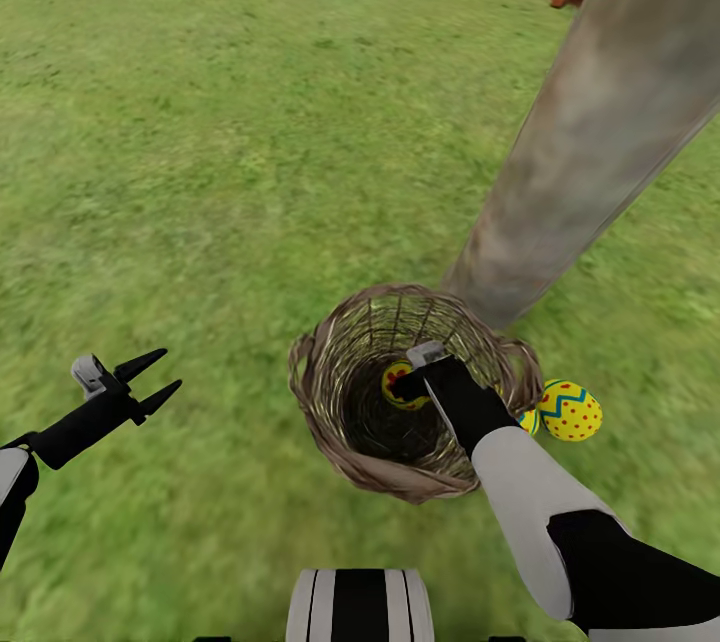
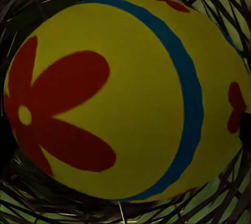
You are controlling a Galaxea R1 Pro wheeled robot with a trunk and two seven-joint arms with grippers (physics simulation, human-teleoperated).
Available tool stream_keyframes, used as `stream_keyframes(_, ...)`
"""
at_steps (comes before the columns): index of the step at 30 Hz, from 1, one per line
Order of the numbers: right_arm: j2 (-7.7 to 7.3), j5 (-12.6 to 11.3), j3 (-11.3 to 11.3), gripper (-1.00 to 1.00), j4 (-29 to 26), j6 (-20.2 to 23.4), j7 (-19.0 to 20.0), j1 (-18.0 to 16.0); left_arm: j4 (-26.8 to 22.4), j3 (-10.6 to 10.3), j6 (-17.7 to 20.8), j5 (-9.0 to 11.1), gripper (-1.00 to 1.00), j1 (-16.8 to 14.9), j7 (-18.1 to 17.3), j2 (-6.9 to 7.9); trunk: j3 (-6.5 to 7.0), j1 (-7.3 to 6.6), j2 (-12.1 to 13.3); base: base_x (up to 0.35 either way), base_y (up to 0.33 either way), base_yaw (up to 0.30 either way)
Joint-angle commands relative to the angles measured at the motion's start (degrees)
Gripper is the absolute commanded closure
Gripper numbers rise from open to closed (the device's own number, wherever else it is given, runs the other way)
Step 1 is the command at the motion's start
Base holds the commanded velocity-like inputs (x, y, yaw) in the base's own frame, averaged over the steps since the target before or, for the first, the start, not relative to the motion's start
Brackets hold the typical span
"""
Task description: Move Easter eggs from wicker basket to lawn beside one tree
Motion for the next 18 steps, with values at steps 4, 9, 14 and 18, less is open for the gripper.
stream_keyframes(4, -0.02, 0.6, 0.0, 1.00, 4.6, 0.4, 0.3, 0.0, 0.0, 0.1, 0.3, -0.1, -1.00, 0.0, -0.2, -0.02, -0.49, 0.06, 0.0, 0.000, 0.000, 0.000)
stream_keyframes(9, -0.02, 0.6, 0.0, 1.00, 4.5, 0.4, 0.3, 0.0, 0.1, 0.1, 0.3, -0.1, -1.00, 0.0, -0.3, -0.01, -0.49, 0.06, 0.0, 0.000, 0.000, 0.000)
stream_keyframes(14, -0.02, 0.6, 0.0, 1.00, 4.3, 0.4, 0.3, 0.0, -0.2, 0.0, 0.3, 0.0, -1.00, 0.0, -0.3, 0.01, 0.17, -0.02, 0.0, 0.000, 0.000, 0.000)
stream_keyframes(18, -0.02, 0.6, 0.0, 1.00, 4.1, 0.5, 0.3, 0.0, -0.2, 0.0, 0.3, -0.1, -1.00, 0.0, -0.2, 0.08, 1.06, -0.12, 0.1, 0.000, 0.000, 0.000)
